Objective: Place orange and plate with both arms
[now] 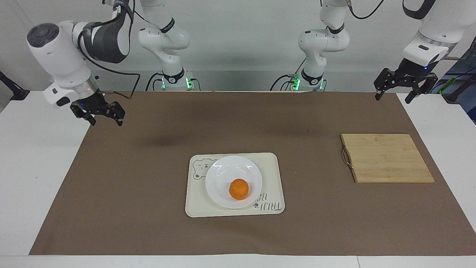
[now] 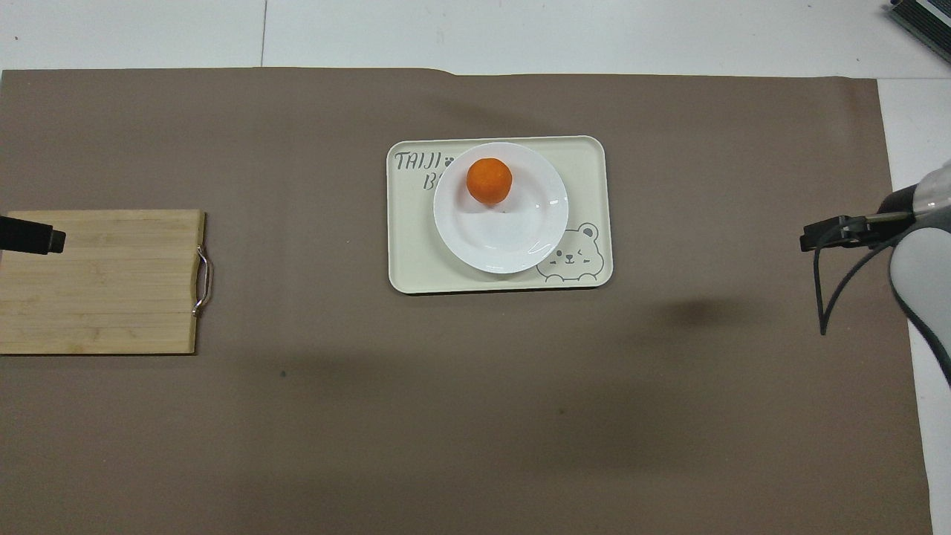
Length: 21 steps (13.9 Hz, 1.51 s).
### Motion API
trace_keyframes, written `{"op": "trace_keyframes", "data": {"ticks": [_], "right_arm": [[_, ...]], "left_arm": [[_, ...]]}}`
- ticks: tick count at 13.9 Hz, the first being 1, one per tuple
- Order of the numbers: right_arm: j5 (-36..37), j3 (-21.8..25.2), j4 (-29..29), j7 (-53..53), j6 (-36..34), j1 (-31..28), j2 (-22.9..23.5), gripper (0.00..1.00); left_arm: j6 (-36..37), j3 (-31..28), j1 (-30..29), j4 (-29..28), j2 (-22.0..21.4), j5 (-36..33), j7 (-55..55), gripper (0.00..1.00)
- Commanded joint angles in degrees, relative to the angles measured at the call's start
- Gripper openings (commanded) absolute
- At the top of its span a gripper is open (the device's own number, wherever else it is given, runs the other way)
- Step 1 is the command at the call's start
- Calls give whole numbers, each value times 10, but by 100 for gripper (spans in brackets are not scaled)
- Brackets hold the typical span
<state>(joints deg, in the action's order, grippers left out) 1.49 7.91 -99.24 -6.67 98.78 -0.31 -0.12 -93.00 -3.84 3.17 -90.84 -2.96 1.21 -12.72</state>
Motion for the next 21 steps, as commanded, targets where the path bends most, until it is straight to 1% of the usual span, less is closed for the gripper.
{"op": "trace_keyframes", "data": {"ticks": [1, 3, 4, 7, 8, 21], "right_arm": [[15, -11, 44, 18, -70, 1, -21, 100], [16, -14, 107, 17, -121, 3, -17, 100], [16, -16, 120, 19, -133, 10, -16, 100], [4, -16, 106, 23, -137, 19, -25, 100], [3, -16, 108, 22, -129, 19, -23, 100], [3, -17, 106, 23, -131, 20, -24, 100]], "left_arm": [[5, 7, -8, 13, 4, -7, -3, 100], [5, 7, -8, 13, 4, -7, -3, 100], [5, 7, -8, 12, 4, -7, -3, 100], [6, 7, -6, 12, 3, -6, 0, 100], [6, 7, -7, 12, 3, -6, 2, 100], [6, 7, -8, 12, 3, -6, 0, 100]]}}
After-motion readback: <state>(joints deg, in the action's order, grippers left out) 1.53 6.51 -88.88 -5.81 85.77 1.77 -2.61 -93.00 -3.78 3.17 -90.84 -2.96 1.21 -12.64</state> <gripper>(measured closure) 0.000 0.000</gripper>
